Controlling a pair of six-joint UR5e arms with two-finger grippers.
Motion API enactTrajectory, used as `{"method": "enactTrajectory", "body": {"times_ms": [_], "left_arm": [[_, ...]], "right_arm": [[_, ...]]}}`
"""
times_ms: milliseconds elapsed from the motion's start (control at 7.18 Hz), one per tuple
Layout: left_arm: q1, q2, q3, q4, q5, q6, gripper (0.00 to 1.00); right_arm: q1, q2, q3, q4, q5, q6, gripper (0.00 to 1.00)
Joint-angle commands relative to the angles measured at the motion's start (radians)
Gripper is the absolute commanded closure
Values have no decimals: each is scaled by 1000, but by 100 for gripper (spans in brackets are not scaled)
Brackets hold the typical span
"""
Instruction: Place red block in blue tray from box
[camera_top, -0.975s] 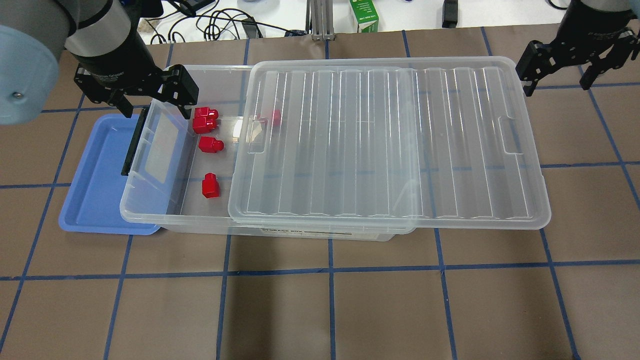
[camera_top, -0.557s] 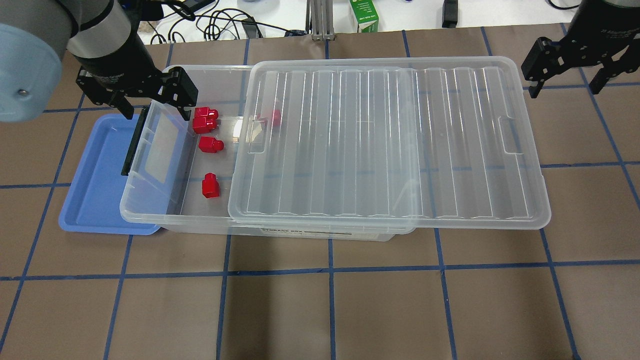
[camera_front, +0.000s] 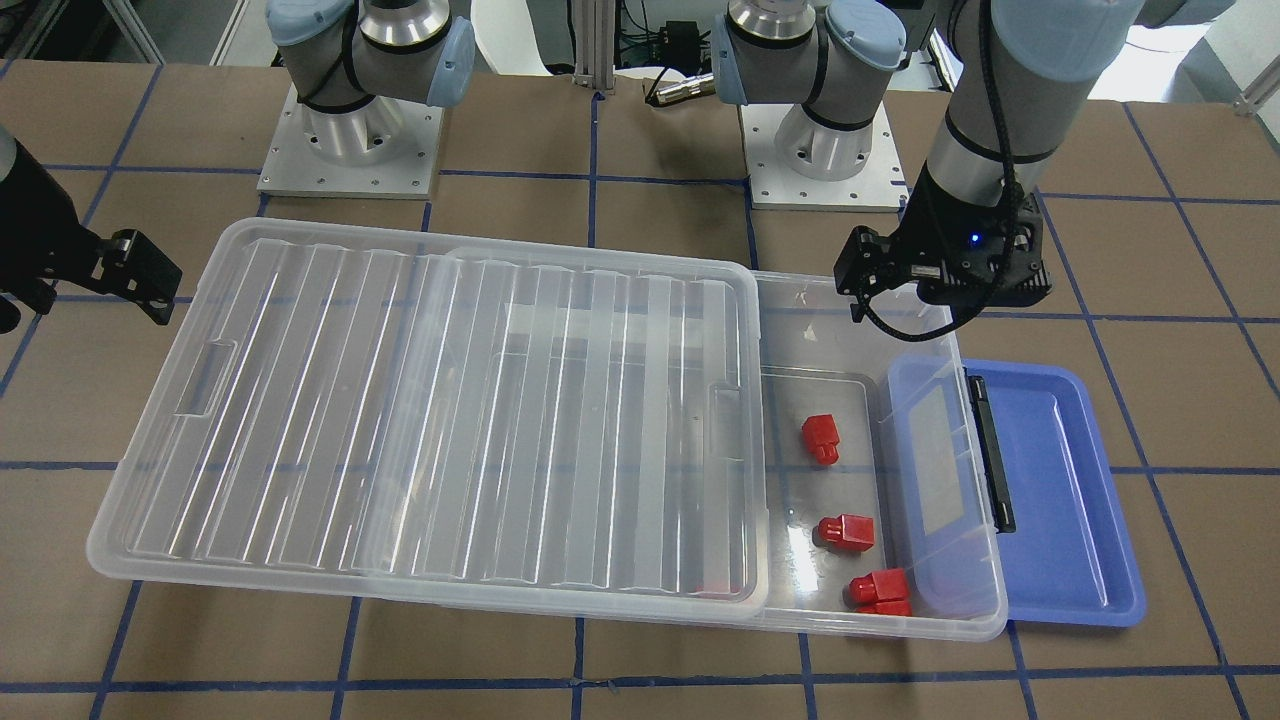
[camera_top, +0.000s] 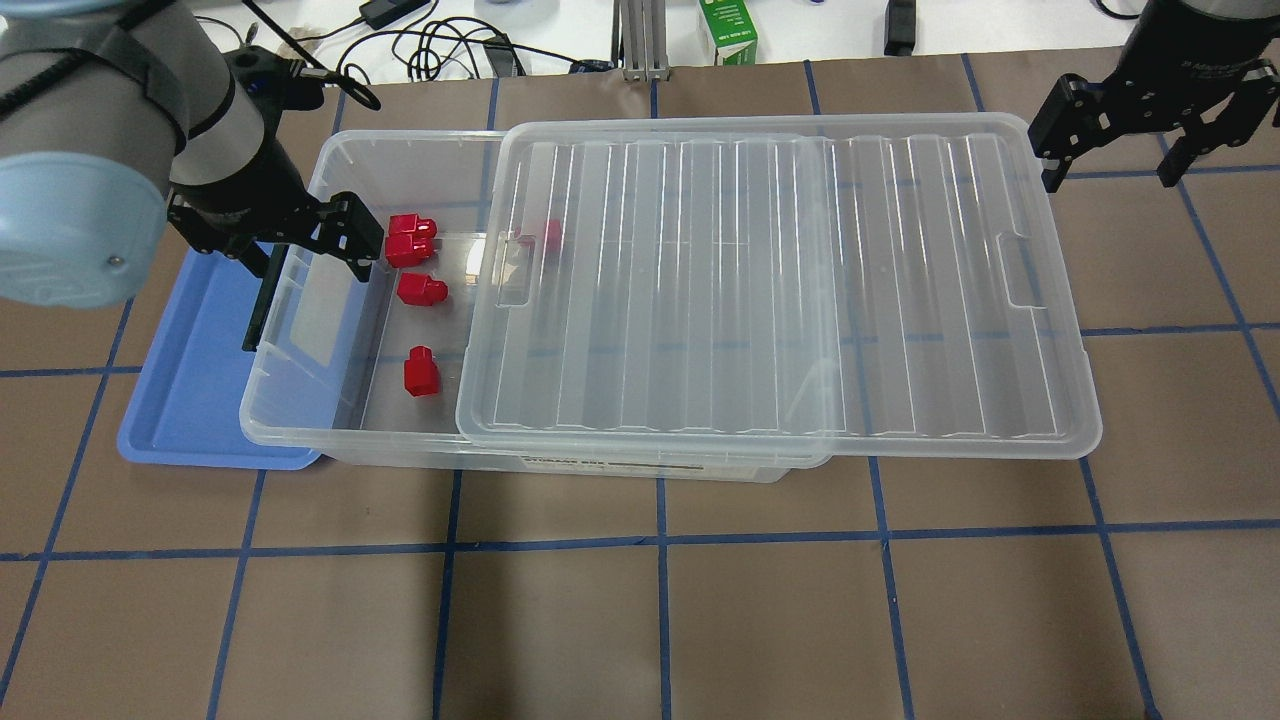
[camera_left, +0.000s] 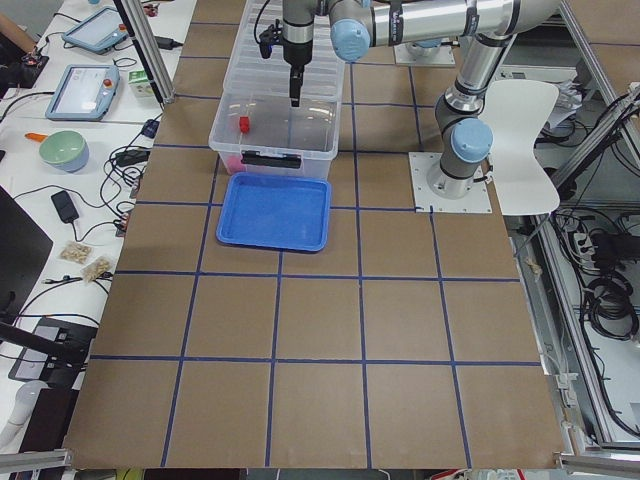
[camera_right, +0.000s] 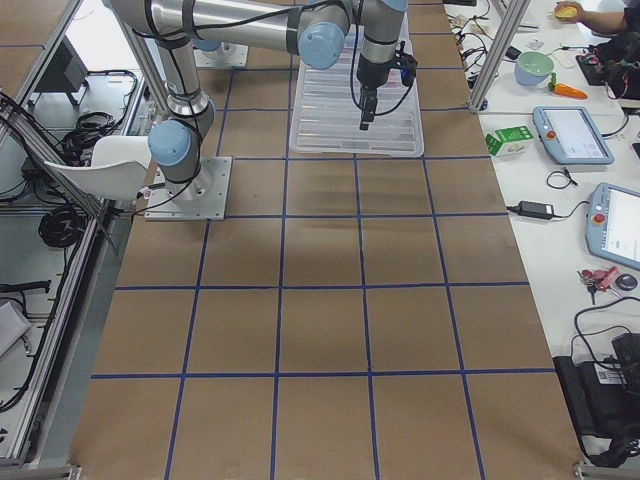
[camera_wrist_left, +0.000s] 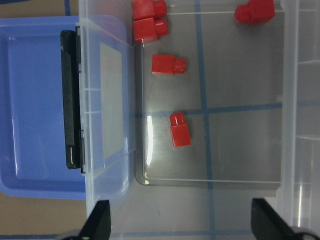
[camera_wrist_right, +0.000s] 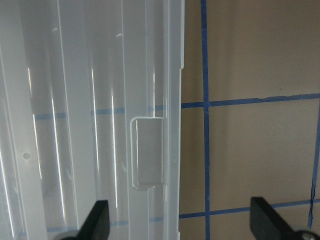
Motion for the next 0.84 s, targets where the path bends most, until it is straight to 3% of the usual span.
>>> {"method": "enactTrajectory", "body": {"times_ms": [0,139,696], "left_arm": [[-2,-24,-141,224,-3,-106,5],[-3,-38,-150,247,-6,-110,0],[-4,-113,-180,242,-8,-130,0]], "right_arm": [[0,-7,4,1,-5,-7,0],[0,-15,7,4,-7,0,0],[0,-29,10,8,-7,5,0]]}}
